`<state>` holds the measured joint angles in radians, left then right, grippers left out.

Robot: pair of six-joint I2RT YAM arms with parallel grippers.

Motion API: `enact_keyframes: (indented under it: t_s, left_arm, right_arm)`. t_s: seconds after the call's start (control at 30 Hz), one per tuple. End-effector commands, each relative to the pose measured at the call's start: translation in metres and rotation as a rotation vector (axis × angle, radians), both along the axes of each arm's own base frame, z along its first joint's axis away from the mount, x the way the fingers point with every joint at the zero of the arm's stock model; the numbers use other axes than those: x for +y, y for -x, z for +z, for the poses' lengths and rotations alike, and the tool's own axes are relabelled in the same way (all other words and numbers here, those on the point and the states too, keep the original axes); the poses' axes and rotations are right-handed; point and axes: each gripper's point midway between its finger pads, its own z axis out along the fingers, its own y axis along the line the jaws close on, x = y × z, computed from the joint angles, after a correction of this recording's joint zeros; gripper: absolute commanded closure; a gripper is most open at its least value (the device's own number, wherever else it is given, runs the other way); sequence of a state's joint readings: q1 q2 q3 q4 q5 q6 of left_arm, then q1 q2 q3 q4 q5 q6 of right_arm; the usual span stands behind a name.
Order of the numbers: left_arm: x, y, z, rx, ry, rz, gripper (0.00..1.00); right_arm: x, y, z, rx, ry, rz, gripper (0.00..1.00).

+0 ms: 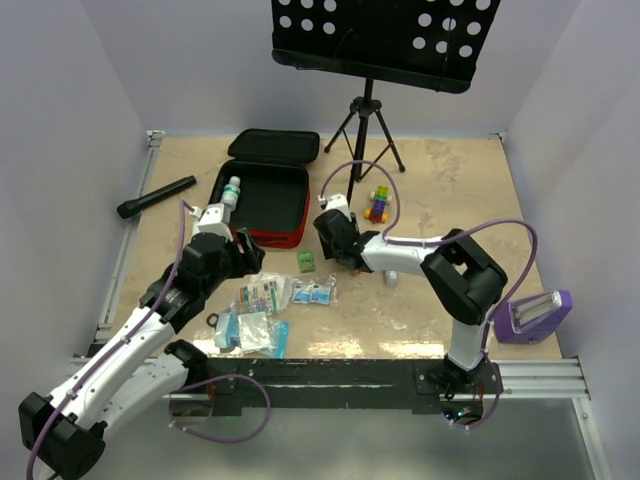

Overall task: Organize the medicine kit
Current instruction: Adjust the pill bottle at the center of the board.

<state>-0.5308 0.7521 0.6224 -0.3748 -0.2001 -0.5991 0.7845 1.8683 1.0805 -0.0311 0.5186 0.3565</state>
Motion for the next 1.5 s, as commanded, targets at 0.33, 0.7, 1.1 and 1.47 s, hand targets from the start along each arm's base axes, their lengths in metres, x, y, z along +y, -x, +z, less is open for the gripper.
enact_keyframes:
  t_s: [0.33,0.7,1.1,1.47]
  left_arm:
    - [-0.014,-0.002,-0.013,0.029,0.034,-0.042,0.34]
    - [-0.026,-0.002,-0.035,0.113,0.030,-0.085,0.35]
    - [-0.031,-0.011,-0.030,0.108,0.015,-0.092,0.35]
    - [-0.088,-0.043,-0.020,0.118,0.093,-0.254,0.41]
  right_arm:
    - [0.056,0.073,0.048,-0.002,0.031,0.387,0.59]
    - [0.057,0.097,0.019,0.132,0.037,0.399,0.52]
    - [0.046,0.101,0.071,0.061,-0.125,0.237,0.08]
    - [0.051,0.172,0.082,0.165,-0.471,0.258,0.70]
